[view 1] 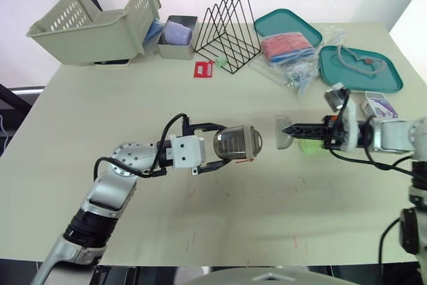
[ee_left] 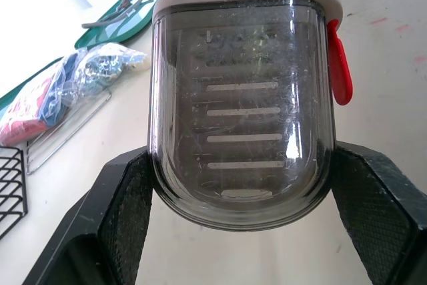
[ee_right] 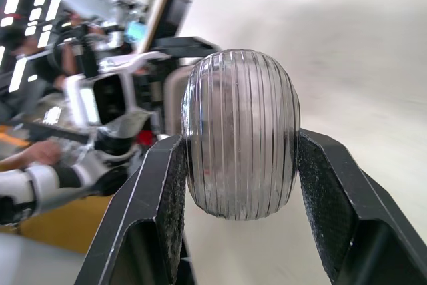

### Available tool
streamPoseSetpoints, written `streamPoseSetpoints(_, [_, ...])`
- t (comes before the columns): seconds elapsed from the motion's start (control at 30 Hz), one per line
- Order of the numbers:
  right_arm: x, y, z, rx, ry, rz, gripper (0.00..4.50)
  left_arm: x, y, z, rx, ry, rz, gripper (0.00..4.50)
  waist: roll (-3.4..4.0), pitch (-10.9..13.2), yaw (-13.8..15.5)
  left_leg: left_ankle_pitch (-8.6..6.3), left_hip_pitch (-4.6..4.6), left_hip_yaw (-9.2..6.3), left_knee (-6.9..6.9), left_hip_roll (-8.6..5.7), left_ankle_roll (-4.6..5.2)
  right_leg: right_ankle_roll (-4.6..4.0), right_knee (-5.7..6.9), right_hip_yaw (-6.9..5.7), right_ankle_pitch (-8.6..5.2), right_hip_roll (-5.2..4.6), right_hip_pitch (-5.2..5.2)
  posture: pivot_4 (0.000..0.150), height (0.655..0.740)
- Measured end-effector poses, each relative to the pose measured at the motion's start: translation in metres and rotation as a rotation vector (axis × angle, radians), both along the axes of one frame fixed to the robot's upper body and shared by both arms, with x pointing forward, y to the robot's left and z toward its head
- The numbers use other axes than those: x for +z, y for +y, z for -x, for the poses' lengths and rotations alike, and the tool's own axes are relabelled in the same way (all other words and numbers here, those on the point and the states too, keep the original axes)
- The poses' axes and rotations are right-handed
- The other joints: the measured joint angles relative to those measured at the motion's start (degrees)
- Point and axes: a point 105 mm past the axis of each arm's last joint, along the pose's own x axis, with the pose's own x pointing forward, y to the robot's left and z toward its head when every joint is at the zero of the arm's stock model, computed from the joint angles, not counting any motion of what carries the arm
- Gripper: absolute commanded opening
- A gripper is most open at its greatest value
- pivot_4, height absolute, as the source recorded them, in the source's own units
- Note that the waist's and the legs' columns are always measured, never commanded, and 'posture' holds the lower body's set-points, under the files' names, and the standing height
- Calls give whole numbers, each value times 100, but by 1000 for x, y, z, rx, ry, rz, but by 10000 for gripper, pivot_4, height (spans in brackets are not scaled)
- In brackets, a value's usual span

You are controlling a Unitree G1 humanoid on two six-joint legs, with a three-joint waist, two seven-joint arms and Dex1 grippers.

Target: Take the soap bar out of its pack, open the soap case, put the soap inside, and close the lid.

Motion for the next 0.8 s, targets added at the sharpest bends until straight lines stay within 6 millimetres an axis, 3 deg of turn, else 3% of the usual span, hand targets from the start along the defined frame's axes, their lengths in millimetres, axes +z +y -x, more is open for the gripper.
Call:
streamPoseSetpoints(0.17, [3,-65,-21,-245,-51,177,19614,-1,0,0,0,5,-2,34411,-1,1,-13,0,2,3,-3,0,0,0,-2,3,0,1,-1,1500,7400])
streamPoseSetpoints(0.43, [-13,-124,-39,-448,-34,419,19614,-4,1,-2,7,19,0,34411,-1,1,-33,0,4,16,-5,1,0,0,0,18,0,2,-10,1500,7400])
streamPoseSetpoints(0.6, [-17,-133,-53,-512,-39,482,19614,-4,0,-3,8,21,7,34411,0,2,-32,0,2,19,-6,1,0,0,2,21,0,2,-13,1500,7400])
streamPoseSetpoints(0.77, [-28,-129,-60,-520,-30,510,19614,-5,1,-3,11,25,8,34411,0,2,-26,0,1,19,-7,1,0,0,1,21,0,1,-13,1500,7400])
streamPoseSetpoints(0.8, [-27,-128,-62,-524,-33,518,24197,-6,1,-3,13,29,8,34411,0,2,-26,0,2,19,-7,1,0,0,1,21,0,1,-13,1500,7400])
